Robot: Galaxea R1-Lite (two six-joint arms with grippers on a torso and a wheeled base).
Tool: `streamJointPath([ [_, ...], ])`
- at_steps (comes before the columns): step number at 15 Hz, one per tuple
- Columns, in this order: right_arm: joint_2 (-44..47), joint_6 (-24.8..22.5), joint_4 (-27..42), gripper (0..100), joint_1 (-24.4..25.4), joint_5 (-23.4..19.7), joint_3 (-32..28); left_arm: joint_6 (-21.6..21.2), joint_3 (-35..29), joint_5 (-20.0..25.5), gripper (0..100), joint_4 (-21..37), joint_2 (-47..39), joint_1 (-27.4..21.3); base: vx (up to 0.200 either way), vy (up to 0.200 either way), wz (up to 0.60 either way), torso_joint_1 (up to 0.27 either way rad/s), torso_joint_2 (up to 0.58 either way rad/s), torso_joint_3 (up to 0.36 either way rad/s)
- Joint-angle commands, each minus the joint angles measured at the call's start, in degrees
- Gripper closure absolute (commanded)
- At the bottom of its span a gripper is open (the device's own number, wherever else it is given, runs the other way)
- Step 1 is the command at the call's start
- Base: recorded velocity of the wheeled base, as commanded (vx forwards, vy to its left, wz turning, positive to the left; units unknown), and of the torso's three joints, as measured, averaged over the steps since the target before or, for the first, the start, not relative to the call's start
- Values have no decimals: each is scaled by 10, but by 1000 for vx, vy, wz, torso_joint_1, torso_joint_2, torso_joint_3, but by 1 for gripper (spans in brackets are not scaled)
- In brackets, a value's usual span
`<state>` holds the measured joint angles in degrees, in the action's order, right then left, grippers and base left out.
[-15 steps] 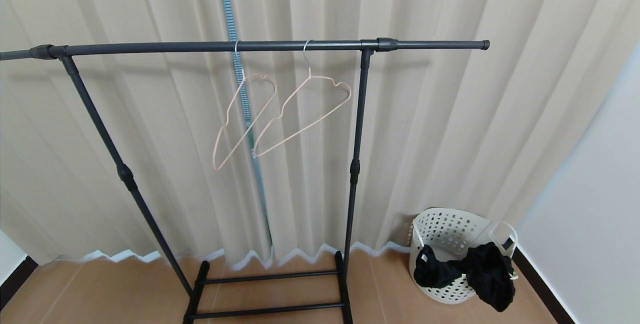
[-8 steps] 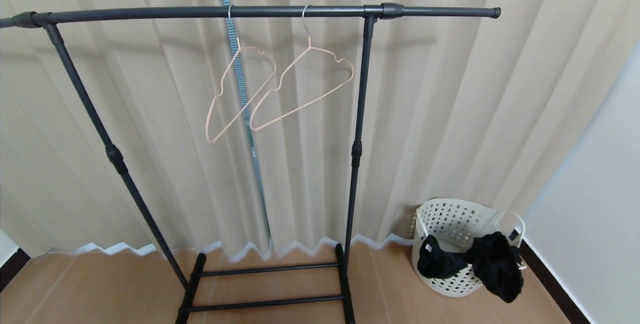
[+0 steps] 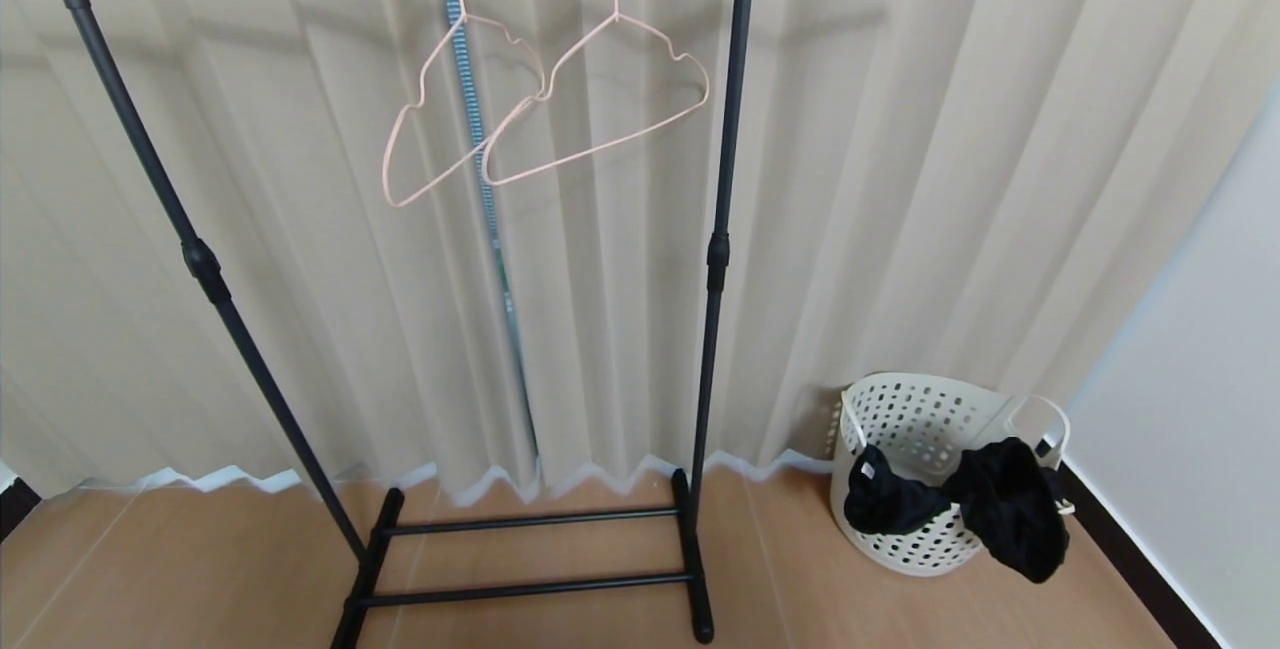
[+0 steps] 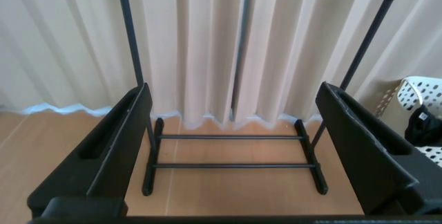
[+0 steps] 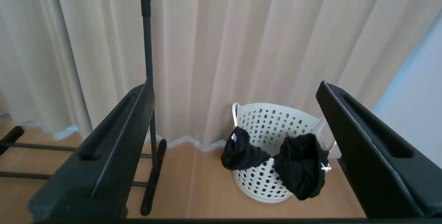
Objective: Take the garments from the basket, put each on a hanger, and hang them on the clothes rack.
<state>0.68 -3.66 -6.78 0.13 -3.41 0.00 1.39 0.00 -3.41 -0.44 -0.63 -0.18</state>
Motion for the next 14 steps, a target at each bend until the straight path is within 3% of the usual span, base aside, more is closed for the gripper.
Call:
streamJointPath([
  [1, 0, 0, 0, 0, 0, 0, 0, 1, 0, 0, 0, 0, -1, 0, 0, 0, 0, -134, 466, 334],
  [8, 0, 1, 0, 0, 0, 0, 0, 1, 0, 0, 0, 0, -1, 0, 0, 0, 0, -92, 445, 341],
  [12, 0, 1, 0, 0, 0, 1, 0, 1, 0, 0, 0, 0, -1, 0, 0, 0, 0, -11, 88, 70],
  [14, 0, 1, 0, 0, 0, 1, 0, 1, 0, 0, 0, 0, -1, 0, 0, 0, -600, -2, 14, 12],
])
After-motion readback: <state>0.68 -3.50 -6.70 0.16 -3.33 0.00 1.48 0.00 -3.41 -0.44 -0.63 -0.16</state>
